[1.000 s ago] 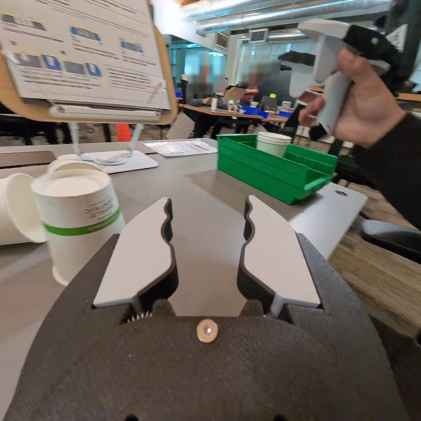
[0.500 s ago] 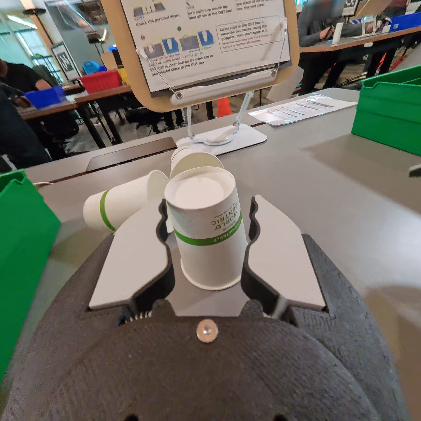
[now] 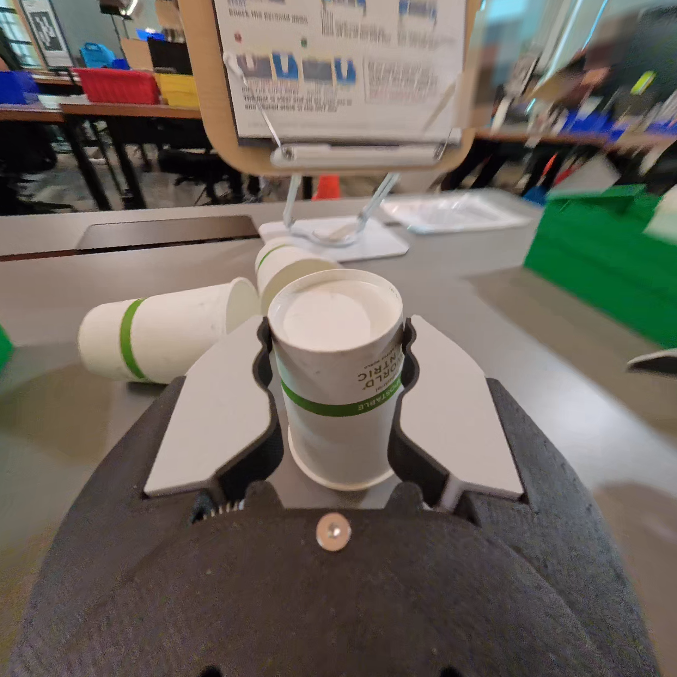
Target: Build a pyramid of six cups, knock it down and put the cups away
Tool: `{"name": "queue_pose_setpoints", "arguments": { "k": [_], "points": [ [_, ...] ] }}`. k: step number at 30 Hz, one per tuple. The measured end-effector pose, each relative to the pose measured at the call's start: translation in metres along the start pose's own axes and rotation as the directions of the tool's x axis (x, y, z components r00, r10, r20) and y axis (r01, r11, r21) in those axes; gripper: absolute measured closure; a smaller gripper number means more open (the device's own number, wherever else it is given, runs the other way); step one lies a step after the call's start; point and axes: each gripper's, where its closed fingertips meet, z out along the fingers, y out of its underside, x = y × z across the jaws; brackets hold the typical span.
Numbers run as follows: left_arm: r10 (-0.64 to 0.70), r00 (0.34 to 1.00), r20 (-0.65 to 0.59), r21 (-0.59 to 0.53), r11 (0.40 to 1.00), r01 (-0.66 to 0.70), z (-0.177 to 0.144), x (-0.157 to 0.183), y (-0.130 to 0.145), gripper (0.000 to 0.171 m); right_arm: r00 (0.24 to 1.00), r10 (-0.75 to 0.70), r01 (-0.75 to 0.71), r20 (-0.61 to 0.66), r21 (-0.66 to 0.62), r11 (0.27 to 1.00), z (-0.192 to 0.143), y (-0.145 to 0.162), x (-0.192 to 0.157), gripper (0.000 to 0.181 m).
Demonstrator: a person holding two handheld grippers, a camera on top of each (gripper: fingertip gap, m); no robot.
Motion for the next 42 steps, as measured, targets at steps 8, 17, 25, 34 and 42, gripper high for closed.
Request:
{"name": "queue_pose_setpoints", "arguments": {
  "k": [8,17,25,34,42],
  "points": [
    [-0.467,0.765,-0.444,0.318,0.716,0.622,-0.062,0.018,-0.084,0.101,0.997,0.011,-0.026,0.071,0.223,0.975,-0.008,-0.038,-0.025,0.081],
    [-0.660,0.344,-0.668,0.017,0.448,0.894,-0.063,0.079,-0.077,0.102,0.919,0.165,-0.222,0.359,0.123,0.967,0.009,-0.016,-0.077,0.079],
    [-0.647,0.322,-0.691,-0.057,0.492,0.868,-0.065,0.114,-0.069,0.101,0.871,0.210,-0.317,0.444,0.182,0.931,-0.006,-0.038,-0.074,0.091],
    [-0.700,0.192,-0.688,-0.298,0.514,0.804,-0.060,0.158,-0.038,0.101,0.896,0.209,-0.376,0.392,0.419,0.826,-0.042,-0.080,-0.027,0.087],
    [-0.705,0.136,-0.696,-0.458,0.582,0.672,-0.066,0.208,-0.012,0.101,0.872,0.242,-0.445,0.425,0.483,0.754,-0.062,-0.095,-0.007,0.090]
  ]
}}
